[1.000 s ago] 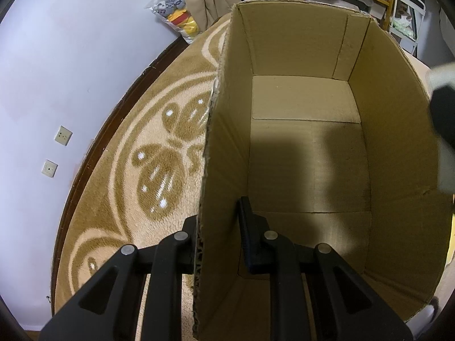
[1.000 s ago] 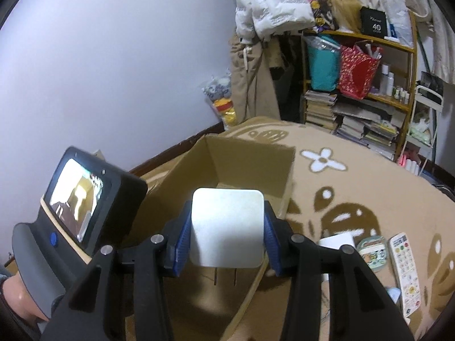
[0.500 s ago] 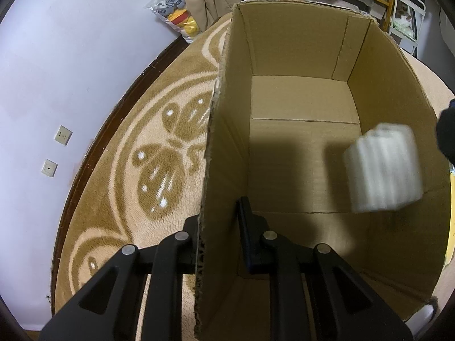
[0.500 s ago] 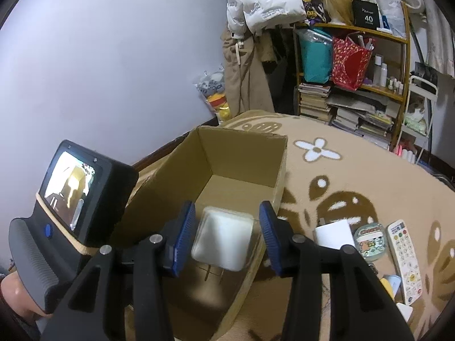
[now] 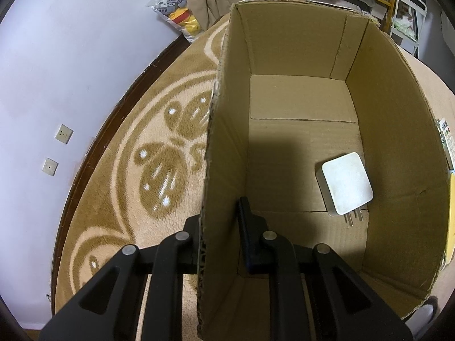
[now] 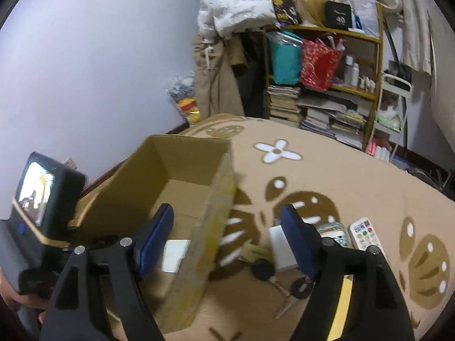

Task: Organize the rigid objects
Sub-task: 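Move the right gripper back and grasp the white power bank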

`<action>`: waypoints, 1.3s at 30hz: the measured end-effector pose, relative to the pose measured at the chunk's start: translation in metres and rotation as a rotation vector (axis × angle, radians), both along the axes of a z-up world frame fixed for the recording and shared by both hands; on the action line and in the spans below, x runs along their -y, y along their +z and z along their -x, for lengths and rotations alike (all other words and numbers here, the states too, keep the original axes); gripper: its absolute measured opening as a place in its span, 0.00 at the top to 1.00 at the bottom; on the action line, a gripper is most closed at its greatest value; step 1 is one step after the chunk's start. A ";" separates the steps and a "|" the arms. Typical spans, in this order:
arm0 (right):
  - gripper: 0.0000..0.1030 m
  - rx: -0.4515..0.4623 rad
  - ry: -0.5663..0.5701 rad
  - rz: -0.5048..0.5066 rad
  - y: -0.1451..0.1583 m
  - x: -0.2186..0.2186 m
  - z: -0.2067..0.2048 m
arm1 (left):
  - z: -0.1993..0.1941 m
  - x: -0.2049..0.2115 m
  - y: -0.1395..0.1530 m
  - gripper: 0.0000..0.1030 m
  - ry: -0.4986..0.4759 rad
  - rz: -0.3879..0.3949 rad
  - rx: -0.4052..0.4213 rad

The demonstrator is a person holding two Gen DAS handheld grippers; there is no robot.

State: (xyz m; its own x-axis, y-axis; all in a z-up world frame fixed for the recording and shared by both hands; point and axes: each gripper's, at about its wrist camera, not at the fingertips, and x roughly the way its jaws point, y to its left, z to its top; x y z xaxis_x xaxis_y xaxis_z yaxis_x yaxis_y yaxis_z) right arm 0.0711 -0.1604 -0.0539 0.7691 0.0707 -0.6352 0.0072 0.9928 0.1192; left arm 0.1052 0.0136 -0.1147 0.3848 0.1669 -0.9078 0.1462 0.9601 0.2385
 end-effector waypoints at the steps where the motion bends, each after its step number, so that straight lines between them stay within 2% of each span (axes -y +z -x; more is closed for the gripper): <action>1: 0.21 -0.002 -0.011 -0.001 -0.001 0.005 -0.002 | 0.000 0.000 0.000 0.84 -0.001 0.000 0.000; 4: 0.21 -0.011 -0.049 -0.006 -0.004 0.019 -0.007 | 0.000 0.001 -0.001 0.84 -0.001 -0.001 -0.002; 9: 0.21 -0.044 -0.070 -0.088 -0.017 0.045 -0.017 | 0.001 0.002 -0.002 0.84 -0.005 -0.005 0.000; 17: 0.21 -0.141 -0.077 -0.158 -0.046 0.066 -0.027 | 0.001 0.003 -0.001 0.84 -0.004 -0.006 -0.002; 30: 0.21 -0.263 -0.073 -0.112 -0.090 0.070 -0.040 | 0.001 0.004 0.000 0.84 -0.008 -0.011 0.000; 34: 0.30 -0.281 -0.067 -0.080 -0.095 0.067 -0.043 | 0.001 0.005 -0.001 0.84 -0.007 -0.013 -0.001; 36: 0.38 -0.301 -0.064 -0.095 -0.102 0.069 -0.045 | 0.000 0.006 0.000 0.84 -0.005 -0.010 -0.002; 39: 0.42 -0.293 -0.068 -0.090 -0.104 0.070 -0.044 | -0.001 0.005 0.001 0.84 -0.003 -0.009 -0.003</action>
